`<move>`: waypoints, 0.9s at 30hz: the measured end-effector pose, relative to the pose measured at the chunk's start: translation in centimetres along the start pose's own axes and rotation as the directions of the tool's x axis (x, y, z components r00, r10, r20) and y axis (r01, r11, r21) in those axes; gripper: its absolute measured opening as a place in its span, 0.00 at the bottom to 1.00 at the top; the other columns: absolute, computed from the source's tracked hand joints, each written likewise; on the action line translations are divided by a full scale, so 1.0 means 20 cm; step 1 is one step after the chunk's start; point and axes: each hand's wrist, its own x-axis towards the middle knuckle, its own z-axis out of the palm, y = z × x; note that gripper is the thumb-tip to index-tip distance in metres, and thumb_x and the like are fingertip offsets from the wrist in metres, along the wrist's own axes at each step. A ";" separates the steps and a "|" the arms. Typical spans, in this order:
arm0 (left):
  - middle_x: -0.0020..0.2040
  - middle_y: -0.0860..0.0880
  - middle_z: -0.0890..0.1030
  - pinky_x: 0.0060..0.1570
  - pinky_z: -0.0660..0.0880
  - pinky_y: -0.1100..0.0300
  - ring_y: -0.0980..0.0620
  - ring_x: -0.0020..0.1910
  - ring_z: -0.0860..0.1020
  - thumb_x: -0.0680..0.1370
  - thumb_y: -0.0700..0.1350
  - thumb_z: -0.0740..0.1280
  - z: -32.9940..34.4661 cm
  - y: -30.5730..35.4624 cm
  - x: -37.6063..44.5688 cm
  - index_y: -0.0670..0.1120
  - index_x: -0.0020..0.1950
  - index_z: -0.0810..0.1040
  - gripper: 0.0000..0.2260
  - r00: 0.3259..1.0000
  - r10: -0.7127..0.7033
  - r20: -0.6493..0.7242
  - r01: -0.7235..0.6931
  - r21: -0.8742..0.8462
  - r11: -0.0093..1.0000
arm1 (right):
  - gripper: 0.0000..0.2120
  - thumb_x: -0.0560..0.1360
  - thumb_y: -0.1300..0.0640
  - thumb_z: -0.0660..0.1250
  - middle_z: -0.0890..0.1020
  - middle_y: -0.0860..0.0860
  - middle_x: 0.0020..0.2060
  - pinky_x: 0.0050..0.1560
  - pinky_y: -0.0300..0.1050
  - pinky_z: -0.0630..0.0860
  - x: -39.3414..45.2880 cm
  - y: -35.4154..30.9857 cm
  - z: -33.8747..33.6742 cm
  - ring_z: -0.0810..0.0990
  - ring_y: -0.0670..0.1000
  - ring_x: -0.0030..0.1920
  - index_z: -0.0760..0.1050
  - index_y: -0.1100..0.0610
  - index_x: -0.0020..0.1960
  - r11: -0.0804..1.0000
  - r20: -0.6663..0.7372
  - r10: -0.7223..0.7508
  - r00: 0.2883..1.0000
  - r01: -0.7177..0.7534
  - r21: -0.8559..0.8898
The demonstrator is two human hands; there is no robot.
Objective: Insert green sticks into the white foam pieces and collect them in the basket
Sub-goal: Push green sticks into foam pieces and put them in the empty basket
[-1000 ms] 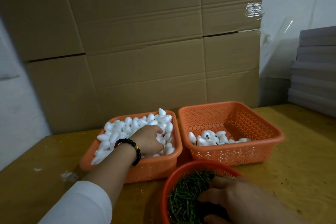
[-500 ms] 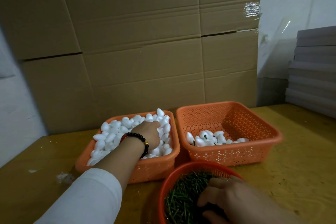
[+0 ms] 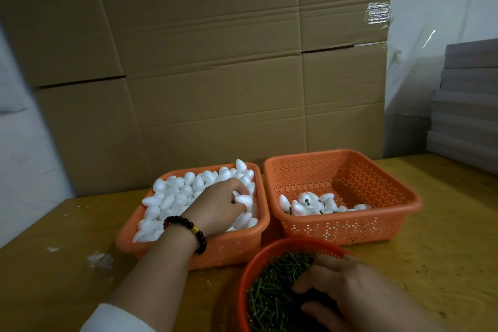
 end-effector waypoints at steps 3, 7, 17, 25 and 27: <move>0.44 0.66 0.78 0.53 0.55 0.78 0.68 0.53 0.72 0.76 0.46 0.64 -0.01 0.02 -0.06 0.59 0.47 0.75 0.06 0.997 0.004 0.074 0.018 -0.292 0.956 | 0.13 0.72 0.42 0.67 0.70 0.29 0.46 0.50 0.26 0.68 0.01 0.00 -0.02 0.74 0.35 0.50 0.74 0.38 0.57 1.000 -0.046 0.013 0.999 -0.013 -0.002; 0.46 0.53 0.84 0.42 0.75 0.66 0.59 0.44 0.81 0.77 0.39 0.67 -0.04 0.06 -0.14 0.52 0.53 0.78 0.09 0.996 0.014 0.087 0.051 -0.695 0.717 | 0.13 0.67 0.47 0.72 0.71 0.28 0.41 0.42 0.20 0.67 0.01 0.00 -0.03 0.75 0.31 0.42 0.77 0.41 0.52 0.999 -0.115 0.045 0.992 -0.043 0.020; 0.45 0.47 0.83 0.41 0.80 0.58 0.51 0.40 0.80 0.75 0.32 0.67 -0.07 0.26 -0.27 0.42 0.56 0.78 0.11 0.988 0.144 0.065 0.019 -0.953 0.302 | 0.12 0.67 0.54 0.73 0.79 0.36 0.46 0.46 0.34 0.77 0.00 -0.01 -0.04 0.79 0.37 0.46 0.80 0.43 0.49 0.997 -0.186 0.076 0.980 -0.070 0.040; 0.41 0.43 0.80 0.34 0.79 0.57 0.51 0.36 0.77 0.71 0.40 0.70 -0.05 0.34 -0.30 0.39 0.54 0.77 0.13 0.962 0.219 0.161 0.183 -0.979 -0.086 | 0.19 0.61 0.62 0.71 0.80 0.38 0.43 0.40 0.36 0.79 0.00 -0.02 -0.03 0.80 0.38 0.43 0.80 0.43 0.46 0.998 -0.268 0.069 0.961 -0.065 0.022; 0.41 0.42 0.81 0.35 0.79 0.56 0.49 0.37 0.79 0.71 0.43 0.70 -0.03 0.35 -0.30 0.38 0.52 0.77 0.13 0.952 0.234 0.196 0.244 -0.950 -0.197 | 0.17 0.61 0.61 0.71 0.80 0.38 0.41 0.38 0.36 0.78 0.01 -0.02 -0.03 0.79 0.37 0.41 0.79 0.44 0.45 0.998 -0.279 0.051 0.959 -0.043 0.034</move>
